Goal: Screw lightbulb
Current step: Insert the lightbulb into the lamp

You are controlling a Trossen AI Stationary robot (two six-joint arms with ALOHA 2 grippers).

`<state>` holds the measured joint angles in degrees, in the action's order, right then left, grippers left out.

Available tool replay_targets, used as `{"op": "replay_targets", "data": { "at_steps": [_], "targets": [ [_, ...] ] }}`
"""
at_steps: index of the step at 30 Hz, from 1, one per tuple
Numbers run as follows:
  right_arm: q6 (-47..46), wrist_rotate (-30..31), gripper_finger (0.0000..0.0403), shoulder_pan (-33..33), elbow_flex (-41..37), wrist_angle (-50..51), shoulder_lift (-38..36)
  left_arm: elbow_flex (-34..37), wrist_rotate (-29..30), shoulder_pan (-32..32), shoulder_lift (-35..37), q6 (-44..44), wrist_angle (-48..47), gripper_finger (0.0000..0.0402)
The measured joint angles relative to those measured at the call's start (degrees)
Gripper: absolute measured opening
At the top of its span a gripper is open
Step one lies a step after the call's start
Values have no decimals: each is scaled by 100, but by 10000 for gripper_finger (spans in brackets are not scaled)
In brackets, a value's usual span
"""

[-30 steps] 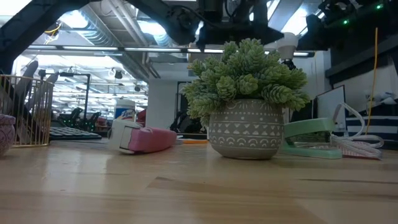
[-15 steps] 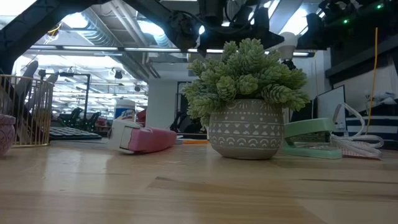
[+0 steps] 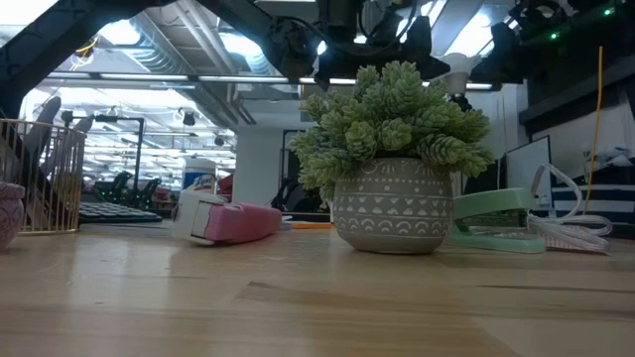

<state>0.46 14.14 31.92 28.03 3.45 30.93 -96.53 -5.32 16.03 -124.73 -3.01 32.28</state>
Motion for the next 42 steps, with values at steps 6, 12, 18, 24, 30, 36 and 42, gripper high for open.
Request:
{"op": "replay_targets", "data": {
  "at_steps": [6,12,18,24,30,36,42],
  "targets": [
    [-30,-128,113,-7,-2,262,-97,0,34,4,0,-2,-178,0],
    [-25,4,113,-7,-2,301,-295,0,20,-82,0,139,-188,0],
    [-23,138,113,-7,-2,314,-486,0,-2,-147,0,190,-185,0],
    [-23,171,113,-5,-2,314,-539,0,0,-147,0,168,-186,0],
    [-23,171,113,-4,-2,317,-537,7,-66,-234,53,176,-138,0],
    [-165,170,113,-2,-2,594,-534,4,-73,-260,249,15,47,0],
    [-494,169,113,-2,-2,1444,-533,4,-66,-245,254,1,-8,0]
  ]
}}
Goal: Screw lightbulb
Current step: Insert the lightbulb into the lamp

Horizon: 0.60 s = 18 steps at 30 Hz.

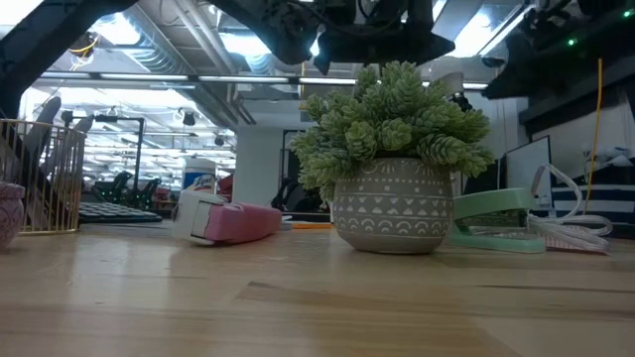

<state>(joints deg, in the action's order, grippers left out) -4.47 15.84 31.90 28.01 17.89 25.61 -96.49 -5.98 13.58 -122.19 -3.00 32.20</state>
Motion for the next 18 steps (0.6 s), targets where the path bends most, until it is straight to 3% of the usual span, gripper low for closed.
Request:
{"op": "replay_targets", "data": {
  "at_steps": [9,15,18],
  "targets": [
    [-285,7,113,0,-284,208,2,-4,141,65,-1,-78,816,0],
    [-432,2,113,0,-432,97,2,-4,1060,225,-1,12,1077,0],
    [-429,-41,113,0,-435,-200,2,-4,1228,387,-2,-115,752,0]
  ]
}}
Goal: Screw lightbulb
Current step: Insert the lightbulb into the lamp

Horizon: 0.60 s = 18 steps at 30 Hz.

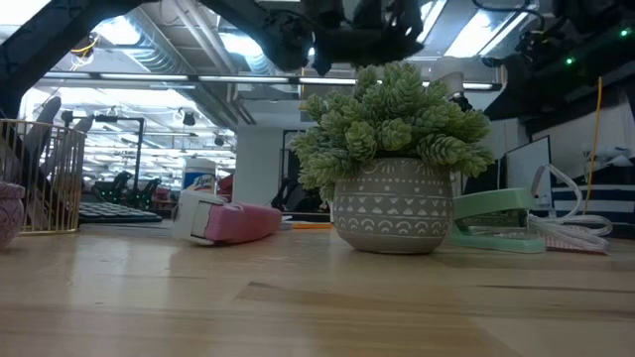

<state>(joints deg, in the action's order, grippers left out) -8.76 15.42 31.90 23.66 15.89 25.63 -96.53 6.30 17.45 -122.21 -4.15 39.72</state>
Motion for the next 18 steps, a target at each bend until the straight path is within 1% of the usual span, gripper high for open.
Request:
{"op": "replay_targets", "data": {
  "at_steps": [4,9,14,18],
  "targets": [
    [130,-91,113,0,0,-715,-32,0,11,114,0,-237,-840,0],
    [308,-46,113,0,1,-1578,-179,0,29,112,0,-119,-1567,0],
    [321,-58,113,0,2,-2429,-212,0,41,103,-2,8,-1649,0],
    [322,-239,113,0,9,-2894,11,0,38,103,-2,7,-1495,0]
  ]
}}
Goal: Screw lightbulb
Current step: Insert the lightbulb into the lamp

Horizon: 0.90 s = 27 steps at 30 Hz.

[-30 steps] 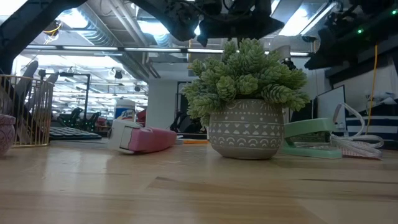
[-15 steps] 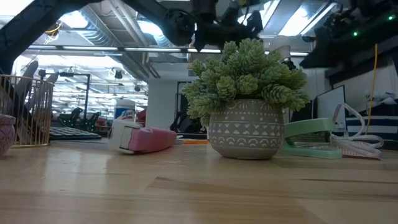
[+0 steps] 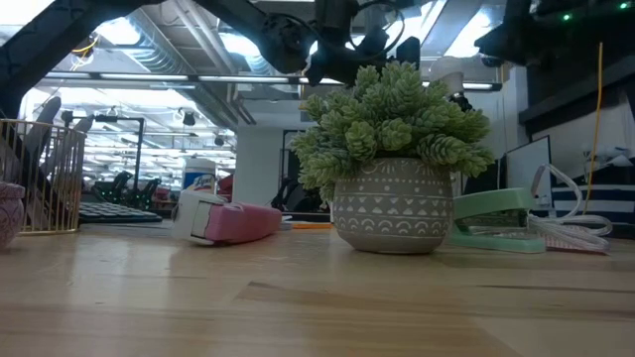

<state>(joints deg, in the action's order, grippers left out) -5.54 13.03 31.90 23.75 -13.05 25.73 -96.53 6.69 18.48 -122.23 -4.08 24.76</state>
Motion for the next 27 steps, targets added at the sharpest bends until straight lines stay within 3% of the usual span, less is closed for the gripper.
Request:
{"op": "replay_targets", "data": {
  "at_steps": [11,27],
  "targets": [
    [3,-218,113,0,0,-706,865,0,-51,-157,0,330,84,0],
    [4,-219,113,-2,0,-782,731,0,-60,-279,0,599,141,0]
  ]
}}
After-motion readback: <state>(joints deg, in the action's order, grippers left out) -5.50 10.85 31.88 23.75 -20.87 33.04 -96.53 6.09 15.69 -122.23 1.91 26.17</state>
